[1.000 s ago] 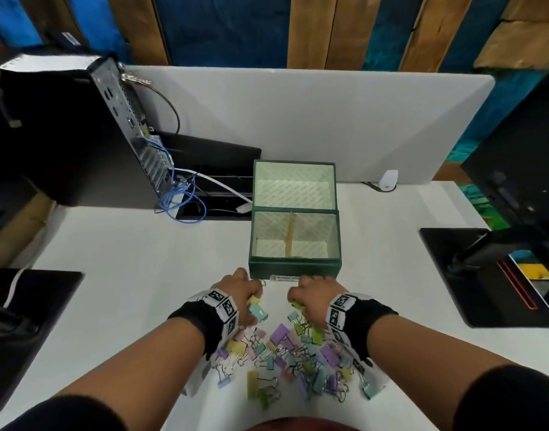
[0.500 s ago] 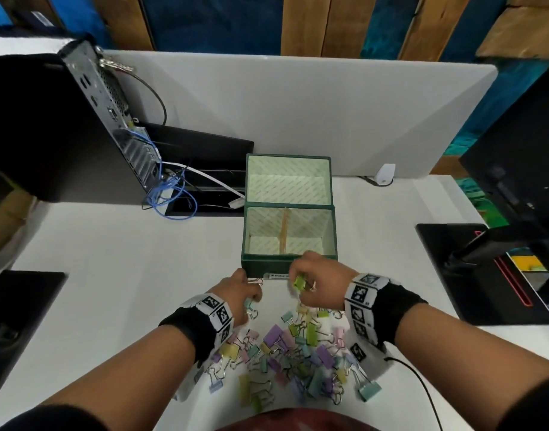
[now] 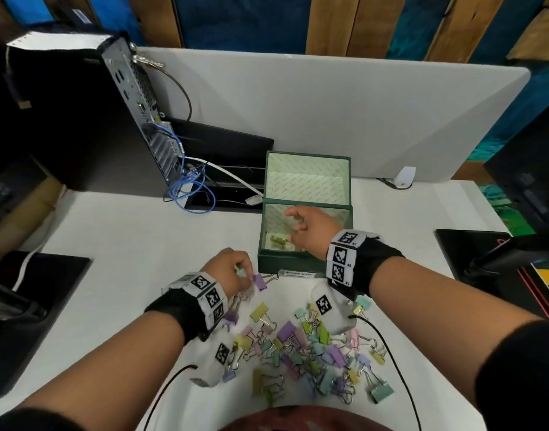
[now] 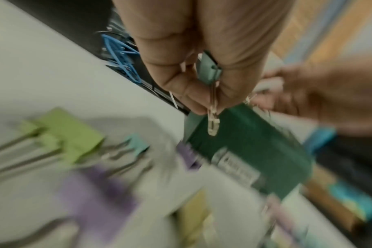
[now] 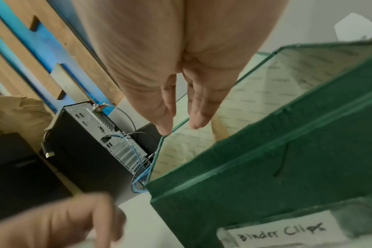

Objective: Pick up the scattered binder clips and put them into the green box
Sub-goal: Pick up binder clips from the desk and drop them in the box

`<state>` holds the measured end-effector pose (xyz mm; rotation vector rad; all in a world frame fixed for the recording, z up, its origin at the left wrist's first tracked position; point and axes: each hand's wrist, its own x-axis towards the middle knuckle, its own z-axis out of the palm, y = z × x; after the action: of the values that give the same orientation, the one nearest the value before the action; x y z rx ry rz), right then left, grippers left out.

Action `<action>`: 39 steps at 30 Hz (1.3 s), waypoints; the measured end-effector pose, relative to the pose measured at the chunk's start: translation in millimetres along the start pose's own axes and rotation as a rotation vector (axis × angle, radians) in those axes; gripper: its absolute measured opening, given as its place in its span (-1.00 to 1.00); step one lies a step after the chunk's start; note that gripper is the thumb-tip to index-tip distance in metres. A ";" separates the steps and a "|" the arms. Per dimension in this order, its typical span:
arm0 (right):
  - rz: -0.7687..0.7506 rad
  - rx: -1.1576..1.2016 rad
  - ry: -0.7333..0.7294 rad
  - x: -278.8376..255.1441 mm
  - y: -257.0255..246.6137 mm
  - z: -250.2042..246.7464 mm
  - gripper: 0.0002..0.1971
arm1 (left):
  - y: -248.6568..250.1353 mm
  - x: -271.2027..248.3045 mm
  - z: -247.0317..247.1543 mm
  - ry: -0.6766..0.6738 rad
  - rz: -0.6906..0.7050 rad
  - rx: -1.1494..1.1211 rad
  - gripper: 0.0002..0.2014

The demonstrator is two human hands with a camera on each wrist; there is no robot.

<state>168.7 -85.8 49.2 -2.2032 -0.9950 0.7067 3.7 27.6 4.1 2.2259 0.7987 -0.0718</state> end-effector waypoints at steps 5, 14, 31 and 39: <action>-0.190 -0.202 -0.023 -25.3 3.6 -5.0 -0.69 | 28.6 10.7 -29.7 0.181 -0.039 -0.336 -0.83; -0.258 -0.612 -0.434 -49.4 20.6 3.5 -0.74 | 65.3 26.2 -32.2 0.139 0.067 -0.278 -0.95; -0.381 -0.859 -0.547 -19.1 13.8 83.9 -0.47 | -30.4 -28.6 -2.3 -0.273 -0.129 0.431 -0.35; -0.324 -0.699 -0.486 -18.7 19.0 88.2 -0.69 | -35.0 -37.1 11.9 -0.285 -0.016 0.532 -0.51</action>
<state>107.3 -83.3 -19.3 -2.3717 -2.0484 0.8456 -43.7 18.4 -16.2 2.6167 0.6937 -0.6627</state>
